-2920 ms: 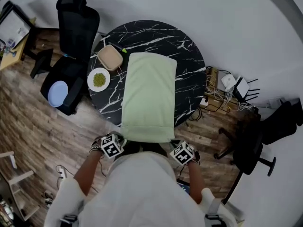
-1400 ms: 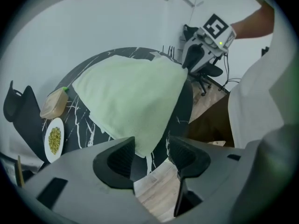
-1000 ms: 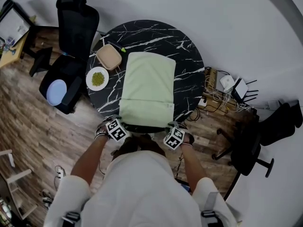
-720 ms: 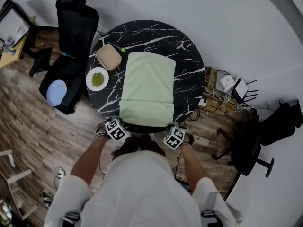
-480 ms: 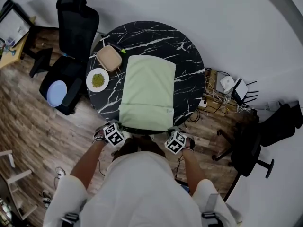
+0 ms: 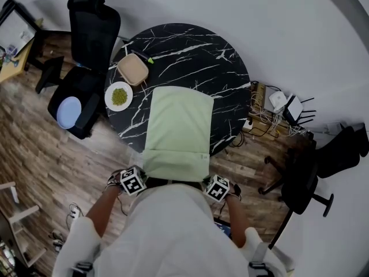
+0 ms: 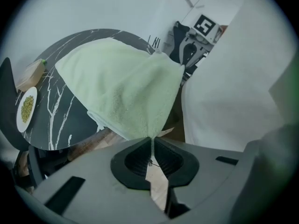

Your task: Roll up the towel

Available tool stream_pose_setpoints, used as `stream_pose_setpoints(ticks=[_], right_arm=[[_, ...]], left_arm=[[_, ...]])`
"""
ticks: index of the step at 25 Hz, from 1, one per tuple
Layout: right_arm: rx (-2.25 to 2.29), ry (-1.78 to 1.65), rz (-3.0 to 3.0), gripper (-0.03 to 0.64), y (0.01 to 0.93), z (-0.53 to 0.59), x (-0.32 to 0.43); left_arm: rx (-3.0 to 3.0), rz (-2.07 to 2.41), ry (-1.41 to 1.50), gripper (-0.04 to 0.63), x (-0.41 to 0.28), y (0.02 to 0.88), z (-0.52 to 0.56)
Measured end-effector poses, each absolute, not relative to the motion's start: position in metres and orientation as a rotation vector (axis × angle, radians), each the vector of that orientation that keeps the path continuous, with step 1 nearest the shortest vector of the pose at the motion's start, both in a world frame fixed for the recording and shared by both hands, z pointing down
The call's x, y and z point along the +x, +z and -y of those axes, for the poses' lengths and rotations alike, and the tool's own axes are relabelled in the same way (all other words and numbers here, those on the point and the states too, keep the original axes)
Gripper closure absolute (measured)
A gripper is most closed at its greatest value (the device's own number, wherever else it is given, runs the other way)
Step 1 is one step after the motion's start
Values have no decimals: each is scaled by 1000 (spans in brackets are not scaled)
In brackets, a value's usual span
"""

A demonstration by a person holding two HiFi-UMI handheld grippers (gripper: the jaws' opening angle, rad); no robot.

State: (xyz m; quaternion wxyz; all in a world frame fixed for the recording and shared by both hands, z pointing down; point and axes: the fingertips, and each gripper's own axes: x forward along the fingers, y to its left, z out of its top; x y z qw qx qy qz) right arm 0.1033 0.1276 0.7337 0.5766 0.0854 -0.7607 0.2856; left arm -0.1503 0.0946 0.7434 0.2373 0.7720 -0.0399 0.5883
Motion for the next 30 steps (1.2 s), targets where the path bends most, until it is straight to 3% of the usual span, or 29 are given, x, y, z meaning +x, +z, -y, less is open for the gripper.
stream_pose_setpoints(ticks=[12, 22, 23, 25, 30], right_arm=[[580, 476, 1912, 609, 675, 16, 118], [711, 353, 1826, 599, 717, 111, 129], [725, 358, 1819, 581, 722, 114, 130], [747, 364, 1811, 534, 726, 117, 131], [842, 381, 1825, 522, 716, 112, 138]], left_arm=[[2341, 447, 1606, 578, -138, 689, 44], [2351, 641, 1735, 577, -124, 716, 136], [2332, 663, 1733, 564, -125, 720, 139], [2314, 704, 1714, 461, -126, 722, 143], [2323, 754, 1669, 426, -133, 715, 137]])
